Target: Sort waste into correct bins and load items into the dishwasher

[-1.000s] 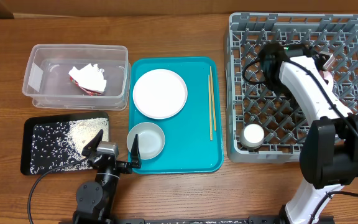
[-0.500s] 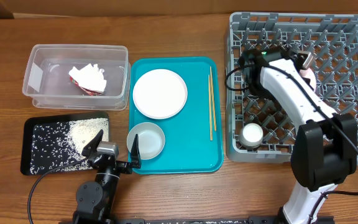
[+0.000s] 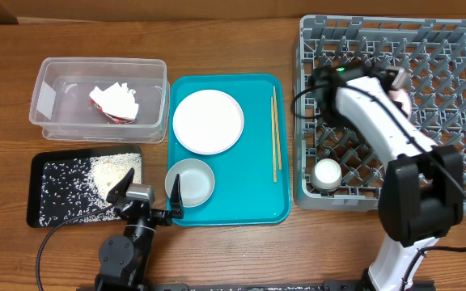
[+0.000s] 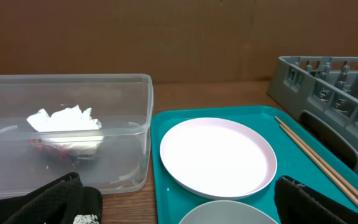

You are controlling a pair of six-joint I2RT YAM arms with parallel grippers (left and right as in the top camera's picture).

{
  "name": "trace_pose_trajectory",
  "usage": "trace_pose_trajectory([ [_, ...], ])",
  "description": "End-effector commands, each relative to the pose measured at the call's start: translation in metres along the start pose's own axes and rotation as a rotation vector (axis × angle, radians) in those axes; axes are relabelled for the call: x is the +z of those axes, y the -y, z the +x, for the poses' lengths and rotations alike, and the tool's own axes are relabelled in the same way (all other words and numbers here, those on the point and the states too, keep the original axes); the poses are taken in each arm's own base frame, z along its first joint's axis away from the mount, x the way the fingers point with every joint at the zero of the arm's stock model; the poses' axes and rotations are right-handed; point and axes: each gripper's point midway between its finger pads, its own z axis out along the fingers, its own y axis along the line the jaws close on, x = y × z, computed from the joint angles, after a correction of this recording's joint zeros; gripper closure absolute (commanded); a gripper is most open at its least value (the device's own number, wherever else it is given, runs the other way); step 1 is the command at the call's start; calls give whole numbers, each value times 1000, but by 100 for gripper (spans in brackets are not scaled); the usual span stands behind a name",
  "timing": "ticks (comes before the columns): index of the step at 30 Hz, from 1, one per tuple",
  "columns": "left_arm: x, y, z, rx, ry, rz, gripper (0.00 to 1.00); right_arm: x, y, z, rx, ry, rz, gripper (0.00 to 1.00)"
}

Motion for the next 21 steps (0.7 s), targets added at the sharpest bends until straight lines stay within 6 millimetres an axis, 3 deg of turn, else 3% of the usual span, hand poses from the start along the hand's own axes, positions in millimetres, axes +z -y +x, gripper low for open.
trace_pose_trajectory([
  [1, 0, 0, -1, -19, 10, 5, 0, 26, 7, 0, 49, -53, 43, 96],
  [7, 0, 0, -1, -19, 10, 5, 0, 28, -5, 14, 55, -146, -16, 96],
  [15, 0, 0, -1, -19, 10, 5, 0, -8, -27, 18, 2, -85, -91, 96],
  [21, 0, 0, -1, -19, 10, 5, 0, -25, -32, 21, -40, -41, -107, 96],
])
